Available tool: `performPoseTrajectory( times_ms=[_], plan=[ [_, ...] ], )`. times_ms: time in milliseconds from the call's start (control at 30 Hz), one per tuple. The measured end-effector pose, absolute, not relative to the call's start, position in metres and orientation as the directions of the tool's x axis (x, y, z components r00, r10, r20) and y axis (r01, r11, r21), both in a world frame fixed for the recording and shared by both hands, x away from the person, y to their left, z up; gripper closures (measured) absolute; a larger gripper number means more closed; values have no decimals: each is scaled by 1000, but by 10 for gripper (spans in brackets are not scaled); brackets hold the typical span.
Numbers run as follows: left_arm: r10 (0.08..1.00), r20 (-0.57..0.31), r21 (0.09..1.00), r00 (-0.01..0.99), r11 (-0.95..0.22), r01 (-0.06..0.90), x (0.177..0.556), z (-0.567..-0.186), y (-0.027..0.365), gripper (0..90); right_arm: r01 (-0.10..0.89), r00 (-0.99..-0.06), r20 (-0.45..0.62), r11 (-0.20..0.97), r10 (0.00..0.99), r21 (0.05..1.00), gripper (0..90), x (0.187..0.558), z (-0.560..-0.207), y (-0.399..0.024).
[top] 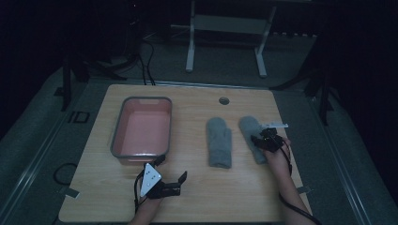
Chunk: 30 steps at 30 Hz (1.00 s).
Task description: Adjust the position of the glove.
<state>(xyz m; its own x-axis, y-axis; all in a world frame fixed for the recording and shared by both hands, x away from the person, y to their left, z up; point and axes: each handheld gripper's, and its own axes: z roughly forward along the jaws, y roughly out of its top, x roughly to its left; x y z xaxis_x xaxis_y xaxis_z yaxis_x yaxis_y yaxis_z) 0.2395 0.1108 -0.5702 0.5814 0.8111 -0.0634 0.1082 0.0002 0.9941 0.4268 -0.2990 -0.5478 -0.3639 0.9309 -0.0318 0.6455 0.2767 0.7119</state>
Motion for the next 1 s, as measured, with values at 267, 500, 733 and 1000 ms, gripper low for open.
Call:
performPoseTrajectory(
  times_ms=[267, 500, 733, 1000],
  plan=[
    [813, -64, 994, 579, 0, 110, 240, -570, 111, 13, 643, -314, -60, 259, 948, 721, 811, 420, -546, -294],
    [814, -65, 994, 578, 1, 110, 240, -570, 111, 13, 679, -195, 26, 116, 980, 725, 822, 414, -524, -295],
    [814, -61, 994, 577, -2, 109, 240, -570, 111, 13, 656, -129, 92, 15, 987, 754, 822, 401, -488, -281],
    [814, -62, 994, 577, -2, 109, 240, -570, 111, 13, 636, -107, 151, -49, 983, 770, 821, 394, -467, -246]
  ],
)
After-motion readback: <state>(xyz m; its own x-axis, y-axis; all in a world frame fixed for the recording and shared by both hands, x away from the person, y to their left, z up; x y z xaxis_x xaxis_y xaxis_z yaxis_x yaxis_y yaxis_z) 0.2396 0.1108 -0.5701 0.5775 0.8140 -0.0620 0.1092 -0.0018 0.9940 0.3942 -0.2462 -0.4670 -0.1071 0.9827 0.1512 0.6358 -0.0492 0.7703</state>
